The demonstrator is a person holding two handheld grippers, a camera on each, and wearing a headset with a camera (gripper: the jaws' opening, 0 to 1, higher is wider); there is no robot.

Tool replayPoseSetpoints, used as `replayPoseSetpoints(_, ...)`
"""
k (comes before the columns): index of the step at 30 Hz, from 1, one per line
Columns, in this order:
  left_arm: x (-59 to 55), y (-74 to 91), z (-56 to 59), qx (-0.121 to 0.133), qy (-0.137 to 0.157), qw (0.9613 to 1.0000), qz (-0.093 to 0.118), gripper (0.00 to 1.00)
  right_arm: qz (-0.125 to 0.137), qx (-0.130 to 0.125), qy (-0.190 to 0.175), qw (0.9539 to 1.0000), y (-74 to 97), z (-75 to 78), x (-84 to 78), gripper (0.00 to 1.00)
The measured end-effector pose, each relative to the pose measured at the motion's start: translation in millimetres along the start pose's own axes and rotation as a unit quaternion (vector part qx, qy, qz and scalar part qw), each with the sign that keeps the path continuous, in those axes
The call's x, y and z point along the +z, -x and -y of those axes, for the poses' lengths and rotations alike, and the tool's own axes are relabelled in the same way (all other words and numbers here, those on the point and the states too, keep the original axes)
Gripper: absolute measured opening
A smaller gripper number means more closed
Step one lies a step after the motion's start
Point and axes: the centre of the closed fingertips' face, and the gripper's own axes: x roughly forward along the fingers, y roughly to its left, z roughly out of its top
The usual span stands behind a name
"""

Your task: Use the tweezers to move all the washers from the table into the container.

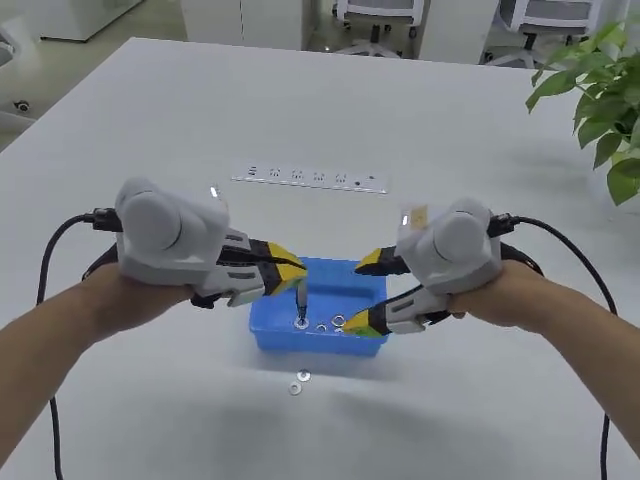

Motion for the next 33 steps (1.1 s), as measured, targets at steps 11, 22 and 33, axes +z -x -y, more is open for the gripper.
replayPoseSetpoints(11,9.3,6.8,9.5,-0.005,-0.009,0.9999,-0.002,0.05,0.017,-0.035,-0.048,0.9981,14.7,-7.0,-12.2,0.61)
replayPoseSetpoints(22,15.4,13.8,20.8,-0.011,-0.014,0.9998,0.0,0.05,0.033,-0.048,-0.074,0.9955,25.6,-16.0,-17.8,0.68)
replayPoseSetpoints(33,22.2,25.9,26.8,-0.005,-0.023,0.9997,0.002,0.05,0.03,-0.045,-0.084,0.995,29.5,-26.9,-21.0,0.77)
